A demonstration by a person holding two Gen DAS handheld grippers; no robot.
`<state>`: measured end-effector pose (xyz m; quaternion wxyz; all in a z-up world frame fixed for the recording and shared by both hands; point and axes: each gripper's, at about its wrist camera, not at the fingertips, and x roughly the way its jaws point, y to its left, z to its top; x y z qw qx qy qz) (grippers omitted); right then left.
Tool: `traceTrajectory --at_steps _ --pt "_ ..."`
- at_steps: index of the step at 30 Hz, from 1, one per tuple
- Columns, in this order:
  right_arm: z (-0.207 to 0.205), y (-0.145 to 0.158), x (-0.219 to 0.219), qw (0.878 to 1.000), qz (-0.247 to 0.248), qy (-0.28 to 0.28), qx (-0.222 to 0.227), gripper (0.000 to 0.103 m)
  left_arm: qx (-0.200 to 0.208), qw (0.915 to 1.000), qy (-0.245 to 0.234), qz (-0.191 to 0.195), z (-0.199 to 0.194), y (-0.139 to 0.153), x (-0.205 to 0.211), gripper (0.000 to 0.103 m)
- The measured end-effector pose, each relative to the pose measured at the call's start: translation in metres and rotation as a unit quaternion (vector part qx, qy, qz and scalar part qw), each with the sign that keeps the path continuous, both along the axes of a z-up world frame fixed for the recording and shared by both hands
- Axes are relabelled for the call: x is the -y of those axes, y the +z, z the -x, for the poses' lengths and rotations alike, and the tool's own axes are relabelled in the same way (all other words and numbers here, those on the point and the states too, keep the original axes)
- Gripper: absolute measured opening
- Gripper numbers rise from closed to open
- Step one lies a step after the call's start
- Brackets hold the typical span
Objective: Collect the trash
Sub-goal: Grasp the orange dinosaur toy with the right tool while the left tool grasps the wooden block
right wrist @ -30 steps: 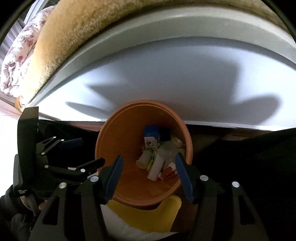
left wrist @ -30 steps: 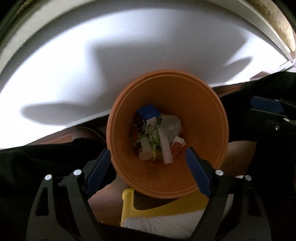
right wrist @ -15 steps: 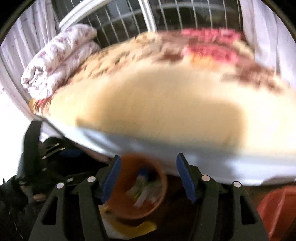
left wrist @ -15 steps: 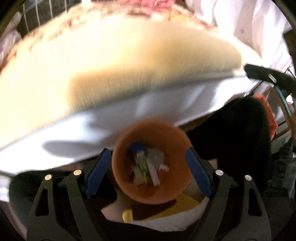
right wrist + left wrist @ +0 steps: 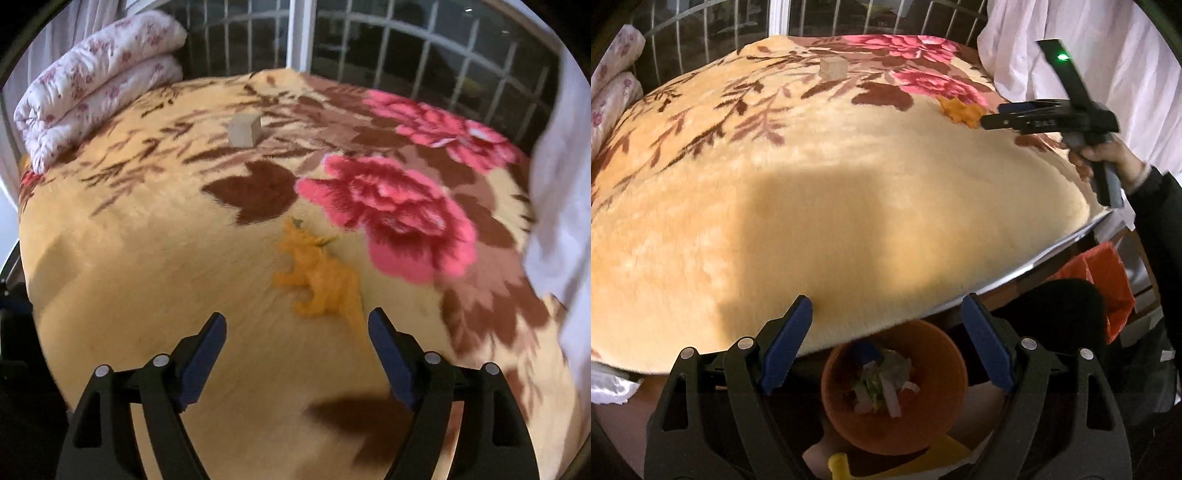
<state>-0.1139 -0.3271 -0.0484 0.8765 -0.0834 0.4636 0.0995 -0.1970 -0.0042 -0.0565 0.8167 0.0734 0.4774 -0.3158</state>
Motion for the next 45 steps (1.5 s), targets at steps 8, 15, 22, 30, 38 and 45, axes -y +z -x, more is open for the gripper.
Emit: traceTrajectory --at_steps 8,15,22,30,38,45 --pt "-0.049 -0.033 0.005 0.998 -0.025 0.036 -0.055 0.078 0.007 0.9999 0.0 -0.013 -0.02 0.006 0.013 0.081" --pt "-0.061 -0.036 0.009 0.996 -0.049 0.026 -0.069 0.062 0.01 0.9999 0.01 -0.01 -0.031 0.008 0.019 0.081" --pt "-0.044 -0.031 0.009 0.997 -0.048 -0.018 -0.055 0.061 0.005 0.9998 0.018 -0.003 -0.038 0.011 0.021 0.081" --pt "0.006 -0.009 0.018 0.99 -0.107 -0.091 -0.005 0.061 0.028 0.9981 0.053 -0.013 -0.111 0.026 0.053 0.081" --pt "0.07 0.011 0.023 0.979 -0.156 -0.117 0.062 0.062 0.06 0.9926 0.098 -0.039 -0.22 0.024 0.113 0.081" --pt "0.1 0.011 0.03 0.971 -0.173 -0.138 0.085 0.062 0.05 0.9858 0.156 -0.034 -0.283 0.005 0.143 0.081"
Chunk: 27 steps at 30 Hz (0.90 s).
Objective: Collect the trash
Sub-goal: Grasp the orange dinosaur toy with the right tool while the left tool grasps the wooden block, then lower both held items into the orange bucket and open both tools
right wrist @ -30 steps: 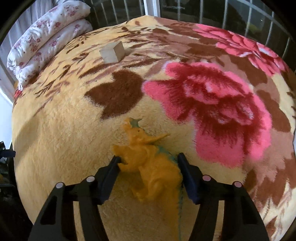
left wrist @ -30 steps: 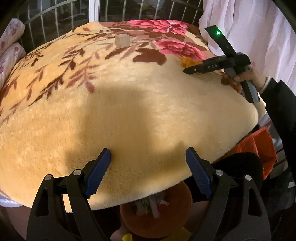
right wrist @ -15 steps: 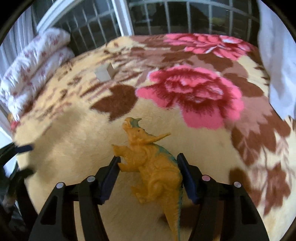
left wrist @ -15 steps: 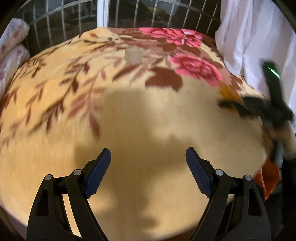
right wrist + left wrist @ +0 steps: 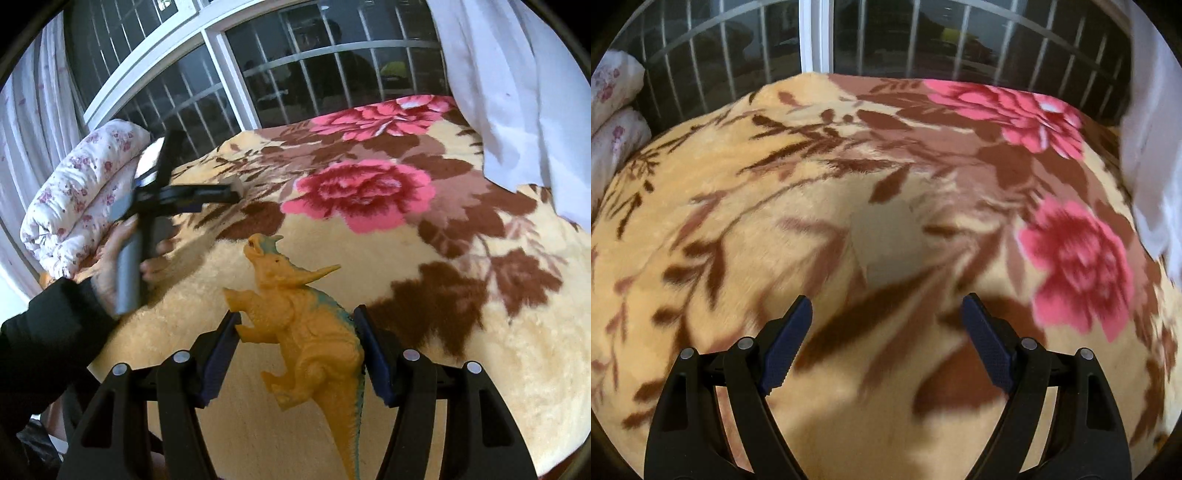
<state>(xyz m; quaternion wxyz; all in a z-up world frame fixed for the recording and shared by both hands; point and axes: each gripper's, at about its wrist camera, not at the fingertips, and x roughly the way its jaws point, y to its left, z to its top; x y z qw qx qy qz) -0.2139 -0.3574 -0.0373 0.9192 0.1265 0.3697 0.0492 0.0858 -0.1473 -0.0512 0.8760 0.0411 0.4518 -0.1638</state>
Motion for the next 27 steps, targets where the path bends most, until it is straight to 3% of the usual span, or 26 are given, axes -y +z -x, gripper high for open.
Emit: traceTrajectory --at_steps 4,5,6,9,18,27 --pt "0.004 -0.006 0.002 1.0 0.002 -0.008 -0.002 0.062 0.006 0.9999 0.006 0.006 -0.021 -0.007 0.009 0.08" --pt "0.005 -0.008 0.003 1.0 0.0 -0.011 -0.002 0.062 0.008 0.9999 0.011 0.004 -0.025 -0.009 0.011 0.075" --pt "0.004 -0.01 0.003 1.0 -0.002 -0.012 -0.003 0.062 0.014 0.9997 0.018 -0.004 -0.03 -0.012 0.012 0.059" --pt "0.003 -0.015 0.003 1.0 -0.01 -0.015 -0.006 0.062 0.027 0.9995 0.016 -0.006 -0.034 -0.014 0.011 0.041" --pt "0.009 -0.012 -0.008 1.0 -0.026 -0.017 -0.002 0.062 0.028 0.9989 -0.018 0.032 0.003 0.008 -0.006 0.041" --pt "0.033 0.009 -0.044 1.0 -0.009 0.0 0.008 0.062 0.071 0.9925 -0.097 0.023 0.126 0.044 -0.049 0.041"
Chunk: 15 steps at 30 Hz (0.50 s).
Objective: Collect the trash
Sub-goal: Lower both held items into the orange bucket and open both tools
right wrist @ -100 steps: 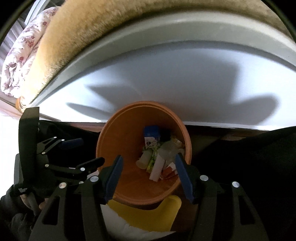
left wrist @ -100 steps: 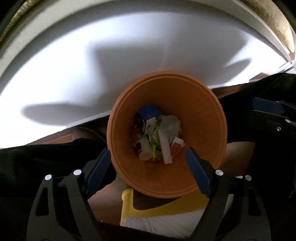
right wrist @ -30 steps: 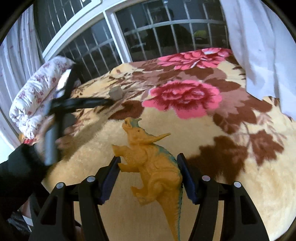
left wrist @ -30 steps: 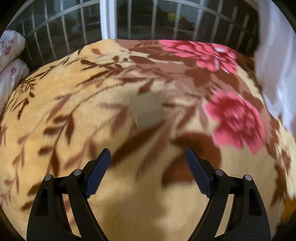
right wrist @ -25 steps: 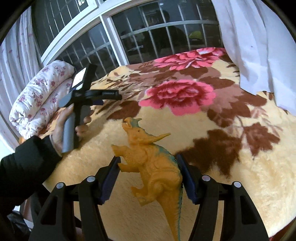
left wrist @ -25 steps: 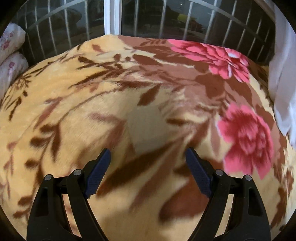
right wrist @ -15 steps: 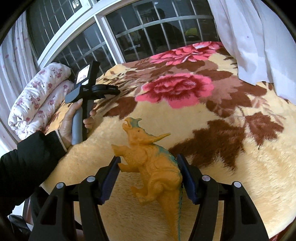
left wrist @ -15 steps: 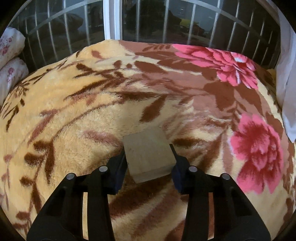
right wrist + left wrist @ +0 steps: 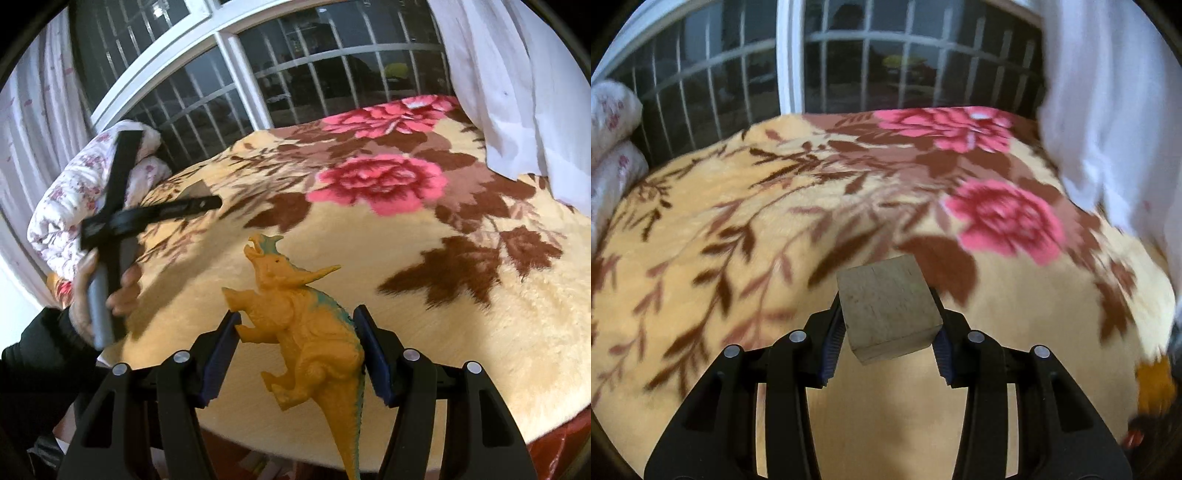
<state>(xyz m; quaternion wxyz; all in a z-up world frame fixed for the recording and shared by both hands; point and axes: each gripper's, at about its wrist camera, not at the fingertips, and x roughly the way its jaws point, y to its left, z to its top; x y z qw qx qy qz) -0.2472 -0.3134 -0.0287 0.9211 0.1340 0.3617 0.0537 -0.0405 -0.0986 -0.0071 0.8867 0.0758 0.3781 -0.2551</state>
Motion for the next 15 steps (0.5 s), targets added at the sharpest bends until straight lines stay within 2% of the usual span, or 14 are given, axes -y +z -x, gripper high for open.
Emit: traceTrajectory --at_steps 3,8,15 --pt "0.012 0.006 -0.019 1.0 0.004 0.013 0.005 0.062 0.015 0.9994 -0.029 0.001 0.054 0.009 -0.023 0.041" --pt "0.035 0.011 -0.051 0.999 0.012 0.034 0.007 0.062 0.028 0.9982 -0.053 -0.003 0.122 0.011 -0.056 0.041" --pt "0.072 0.003 -0.082 0.999 0.013 0.051 -0.008 0.062 0.012 0.9978 -0.062 -0.019 0.194 -0.018 -0.097 0.041"
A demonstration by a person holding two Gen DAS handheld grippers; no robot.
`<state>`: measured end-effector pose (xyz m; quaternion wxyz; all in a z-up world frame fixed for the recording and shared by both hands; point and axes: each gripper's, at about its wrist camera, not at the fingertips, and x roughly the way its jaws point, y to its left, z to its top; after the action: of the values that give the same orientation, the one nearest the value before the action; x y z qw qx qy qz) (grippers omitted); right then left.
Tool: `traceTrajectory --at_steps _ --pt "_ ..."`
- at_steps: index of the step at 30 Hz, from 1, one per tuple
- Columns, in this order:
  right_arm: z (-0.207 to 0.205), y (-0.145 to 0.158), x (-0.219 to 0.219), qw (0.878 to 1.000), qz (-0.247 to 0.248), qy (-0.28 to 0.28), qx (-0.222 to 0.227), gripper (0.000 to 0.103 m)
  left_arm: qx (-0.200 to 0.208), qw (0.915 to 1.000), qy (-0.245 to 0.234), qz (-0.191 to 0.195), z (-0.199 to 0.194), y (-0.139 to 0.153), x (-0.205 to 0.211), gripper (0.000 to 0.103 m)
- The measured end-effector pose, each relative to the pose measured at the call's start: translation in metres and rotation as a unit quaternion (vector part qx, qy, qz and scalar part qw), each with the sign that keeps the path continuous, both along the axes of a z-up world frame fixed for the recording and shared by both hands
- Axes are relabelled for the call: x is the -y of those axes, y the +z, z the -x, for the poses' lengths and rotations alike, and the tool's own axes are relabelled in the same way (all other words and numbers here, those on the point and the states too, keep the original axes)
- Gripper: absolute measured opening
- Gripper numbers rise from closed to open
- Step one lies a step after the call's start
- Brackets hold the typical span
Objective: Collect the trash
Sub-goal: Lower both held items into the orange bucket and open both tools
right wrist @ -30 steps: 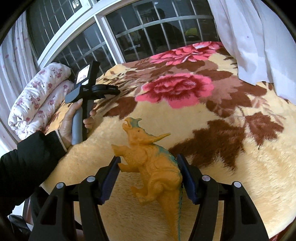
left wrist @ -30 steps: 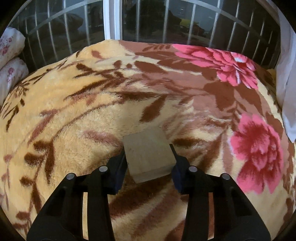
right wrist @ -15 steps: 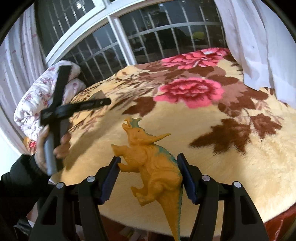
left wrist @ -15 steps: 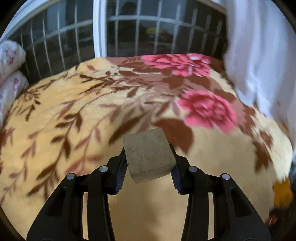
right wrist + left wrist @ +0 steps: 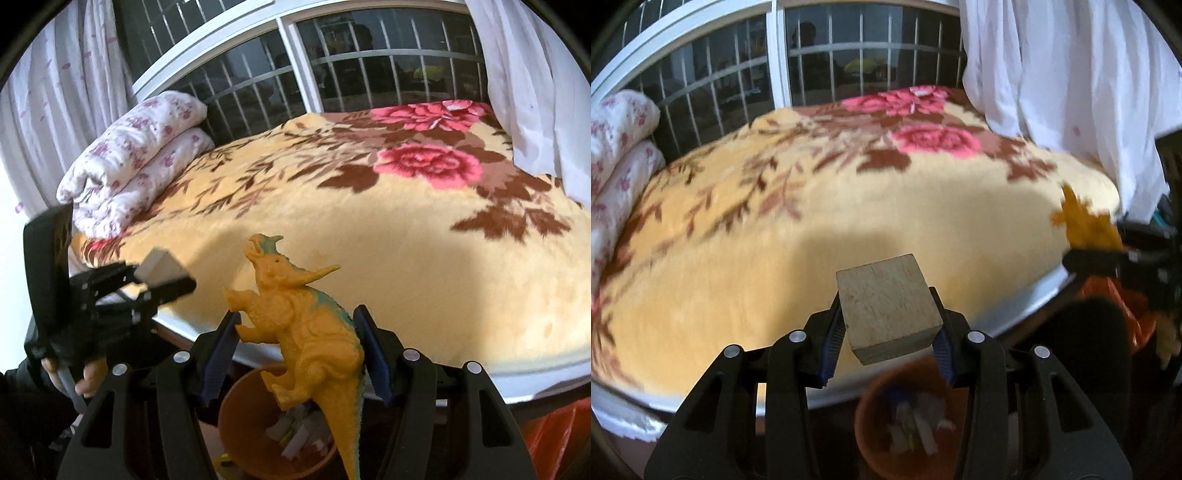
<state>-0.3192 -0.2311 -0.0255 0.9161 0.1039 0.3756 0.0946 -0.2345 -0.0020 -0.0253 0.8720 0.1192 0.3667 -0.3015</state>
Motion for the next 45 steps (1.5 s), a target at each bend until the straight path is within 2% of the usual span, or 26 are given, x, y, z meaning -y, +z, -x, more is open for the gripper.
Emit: traceTrajectory --at_steps 4,8,12,19,23,29,39,40,41,42,43,45 --pt "0.019 -0.01 -0.014 1.0 0.0 0.007 -0.011 0.062 -0.032 0.9994 0.01 -0.007 0.028 -0.029 -0.019 0.041" --pt "0.037 -0.031 -0.029 0.999 -0.002 0.015 -0.035 0.062 -0.054 0.9976 0.019 -0.039 0.042 -0.061 -0.026 0.041" --pt "0.047 -0.054 -0.04 0.998 0.004 0.019 -0.057 0.062 -0.093 0.9936 0.033 -0.056 0.046 -0.091 -0.032 0.041" --pt "0.046 -0.108 -0.057 0.993 -0.001 0.026 -0.114 0.062 -0.165 0.9805 0.056 -0.09 0.031 -0.137 -0.031 0.041" --pt "0.036 -0.132 -0.065 0.99 0.007 0.033 -0.138 0.062 -0.187 0.9756 0.06 -0.098 0.027 -0.152 -0.032 0.041" --pt "0.027 -0.154 -0.062 0.985 -0.008 0.032 -0.167 0.062 -0.213 0.9692 0.067 -0.103 0.018 -0.17 -0.036 0.041" --pt "0.021 -0.165 -0.062 0.982 -0.006 0.038 -0.183 0.062 -0.223 0.9663 0.064 -0.112 0.012 -0.179 -0.033 0.041" --pt "0.02 -0.165 -0.061 0.982 -0.005 0.04 -0.184 0.062 -0.219 0.9672 0.063 -0.112 0.011 -0.179 -0.031 0.045" --pt "0.018 -0.168 -0.062 0.981 0.001 0.042 -0.189 0.063 -0.215 0.9679 0.064 -0.112 0.011 -0.178 -0.029 0.054" --pt "0.016 -0.172 -0.063 0.979 0.005 0.043 -0.197 0.065 -0.214 0.9679 0.065 -0.116 0.011 -0.178 -0.028 0.083" --pt "0.014 -0.176 -0.062 0.978 0.008 0.041 -0.204 0.073 -0.208 0.9686 0.068 -0.117 0.011 -0.177 -0.028 0.093" --pt "0.013 -0.181 -0.056 0.977 0.004 0.023 -0.21 0.075 -0.201 0.9706 0.071 -0.112 0.01 -0.174 -0.032 0.093"
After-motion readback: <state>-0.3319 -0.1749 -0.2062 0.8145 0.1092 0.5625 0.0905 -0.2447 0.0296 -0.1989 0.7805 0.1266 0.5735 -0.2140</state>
